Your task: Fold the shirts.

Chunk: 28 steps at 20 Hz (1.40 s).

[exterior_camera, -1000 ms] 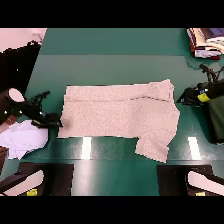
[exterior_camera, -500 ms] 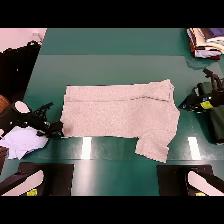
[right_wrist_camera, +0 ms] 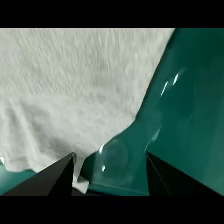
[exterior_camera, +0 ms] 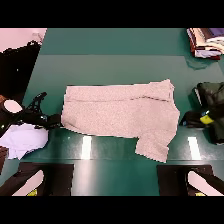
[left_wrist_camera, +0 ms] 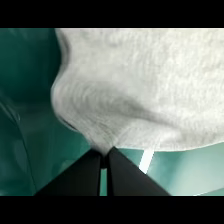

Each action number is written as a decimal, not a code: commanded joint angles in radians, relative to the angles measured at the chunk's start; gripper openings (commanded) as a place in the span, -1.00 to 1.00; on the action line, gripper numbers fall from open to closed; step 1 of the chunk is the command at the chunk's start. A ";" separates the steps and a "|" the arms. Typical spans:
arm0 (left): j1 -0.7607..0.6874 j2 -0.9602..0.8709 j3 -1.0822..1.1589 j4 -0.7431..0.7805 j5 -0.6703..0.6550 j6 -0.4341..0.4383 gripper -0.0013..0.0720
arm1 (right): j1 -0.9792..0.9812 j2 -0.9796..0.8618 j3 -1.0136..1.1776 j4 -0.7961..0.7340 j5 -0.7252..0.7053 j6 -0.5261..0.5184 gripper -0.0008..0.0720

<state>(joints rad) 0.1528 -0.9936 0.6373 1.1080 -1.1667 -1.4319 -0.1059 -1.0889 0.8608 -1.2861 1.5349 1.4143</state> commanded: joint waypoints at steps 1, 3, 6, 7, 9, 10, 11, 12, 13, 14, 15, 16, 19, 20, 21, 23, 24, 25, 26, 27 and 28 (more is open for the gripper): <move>0.001 0.029 0.005 -0.006 0.000 0.000 -0.91 | -0.004 0.002 -0.171 -0.009 -0.014 0.021 0.41; 0.001 0.029 0.005 -0.010 0.005 -0.001 -0.91 | -0.004 0.002 -0.262 0.076 -0.080 0.020 0.24; 0.001 0.029 0.005 -0.014 0.006 -0.001 -0.91 | -0.003 0.002 -0.357 0.208 -0.186 0.014 0.24; 0.001 0.029 0.005 -0.016 0.006 -0.001 -0.91 | -0.002 0.002 -0.376 0.238 -0.209 0.008 0.21; 0.001 0.029 0.005 -0.016 0.006 -0.001 -0.90 | -0.002 0.002 -0.396 0.245 -0.236 0.004 0.04; 0.001 0.029 0.005 -0.016 0.006 -0.001 -0.91 | -0.002 0.002 -0.397 0.245 -0.241 -0.020 -0.40; 0.001 0.029 0.005 -0.017 0.006 -0.001 -0.91 | -0.002 0.002 -0.396 0.246 -0.245 -0.043 -0.74; 0.001 0.029 0.005 -0.016 -0.002 0.000 -0.91 | -0.002 0.002 -0.391 0.245 -0.248 -0.064 -0.94; 0.001 0.031 0.007 -0.014 -0.022 0.000 -0.91 | -0.002 0.002 -0.379 0.242 -0.243 -0.080 -0.94; 0.001 0.035 0.014 -0.009 -0.054 0.005 -0.91 | -0.002 0.005 -0.353 0.236 -0.219 -0.096 -0.94; 0.001 0.056 0.016 -0.003 -0.076 0.017 -0.91 | -0.002 0.021 -0.328 0.235 -0.190 -0.108 -0.95; 0.001 0.098 0.016 0.018 -0.092 0.015 -0.91 | -0.002 0.052 -0.300 0.227 -0.164 -0.108 -0.95; 0.001 0.236 0.015 0.050 -0.175 -0.010 -0.91 | -0.002 0.197 -0.203 0.154 -0.062 -0.106 -0.95; 0.001 0.280 0.013 0.046 -0.237 -0.010 -0.91 | -0.002 0.251 -0.175 0.131 -0.014 -0.106 -0.95; 0.001 0.318 0.010 0.031 -0.305 -0.011 -0.91 | -0.002 0.301 -0.150 0.114 0.032 -0.106 -0.95; 0.001 0.384 0.010 -0.042 -0.410 -0.055 -0.91 | -0.002 0.393 -0.095 0.100 0.077 -0.064 -0.95; 0.001 0.406 0.014 -0.077 -0.416 -0.057 -0.91 | -0.002 0.426 -0.057 0.099 0.066 -0.049 -0.95; 0.001 0.411 0.026 -0.084 -0.408 -0.062 -0.91 | -0.002 0.440 -0.017 0.102 0.045 -0.049 -0.95; 0.001 0.403 0.040 -0.075 -0.388 -0.062 -0.91 | -0.002 0.429 0.030 0.110 0.025 -0.049 -0.95; 0.001 0.385 0.053 -0.066 -0.352 -0.061 -0.91 | -0.002 0.394 0.073 0.113 0.014 -0.051 -0.95; 0.001 0.353 0.066 -0.064 -0.303 -0.061 -0.91 | -0.001 0.342 0.117 0.116 -0.002 -0.052 -0.95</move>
<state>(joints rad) 0.1528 -0.6289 0.6769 1.0592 -1.5108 -1.4815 -0.1085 -0.7189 0.8707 -1.1694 1.5558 1.3514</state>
